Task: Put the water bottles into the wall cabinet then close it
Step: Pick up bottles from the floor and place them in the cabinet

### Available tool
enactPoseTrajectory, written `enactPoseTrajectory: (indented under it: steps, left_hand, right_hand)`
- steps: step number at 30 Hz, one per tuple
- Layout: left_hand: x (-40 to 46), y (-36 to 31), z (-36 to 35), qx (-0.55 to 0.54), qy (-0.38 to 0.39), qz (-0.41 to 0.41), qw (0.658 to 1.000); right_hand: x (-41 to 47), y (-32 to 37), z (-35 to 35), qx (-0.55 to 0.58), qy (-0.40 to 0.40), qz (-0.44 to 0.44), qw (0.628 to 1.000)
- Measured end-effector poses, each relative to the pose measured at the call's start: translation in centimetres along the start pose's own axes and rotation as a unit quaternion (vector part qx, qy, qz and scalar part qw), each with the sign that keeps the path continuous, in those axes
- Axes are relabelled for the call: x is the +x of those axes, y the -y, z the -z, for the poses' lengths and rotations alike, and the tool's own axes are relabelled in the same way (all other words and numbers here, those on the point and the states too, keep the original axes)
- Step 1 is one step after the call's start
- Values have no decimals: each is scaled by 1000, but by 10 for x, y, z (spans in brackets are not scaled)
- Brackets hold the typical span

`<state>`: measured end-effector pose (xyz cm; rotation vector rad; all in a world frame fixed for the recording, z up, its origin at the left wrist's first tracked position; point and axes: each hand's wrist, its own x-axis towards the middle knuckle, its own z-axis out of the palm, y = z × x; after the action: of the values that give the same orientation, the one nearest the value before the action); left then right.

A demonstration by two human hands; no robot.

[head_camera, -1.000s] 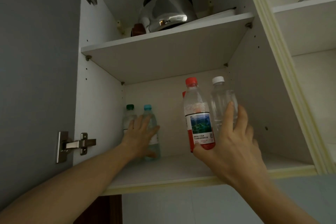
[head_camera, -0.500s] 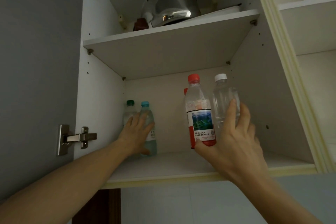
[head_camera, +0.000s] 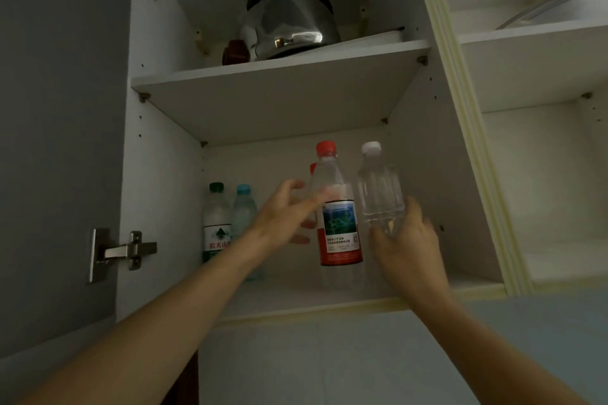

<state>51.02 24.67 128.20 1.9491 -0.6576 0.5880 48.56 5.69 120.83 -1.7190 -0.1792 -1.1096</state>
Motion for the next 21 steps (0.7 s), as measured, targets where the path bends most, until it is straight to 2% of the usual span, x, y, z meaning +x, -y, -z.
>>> enactPoseTrajectory:
  steps: [2, 7, 12, 15, 21]
  left_hand:
    - [-7, -4, -15, -3, 32, 7, 999]
    - [-14, -3, -38, 45, 3, -11, 999]
    - [-10, -8, -16, 84, 26, 32, 996]
    - [-4, 7, 1, 123, 8, 58, 991]
    - [20, 52, 26, 215, -6, 54, 975]
  right_hand:
    - [0, 2, 2, -7, 5, 0, 1000]
    - [-2, 7, 9, -24, 24, -14, 999]
    - [6, 7, 22, -72, 68, -16, 995]
    - [10, 2, 28, -90, 96, 1, 991]
    - [10, -10, 29, -91, 101, 47, 990]
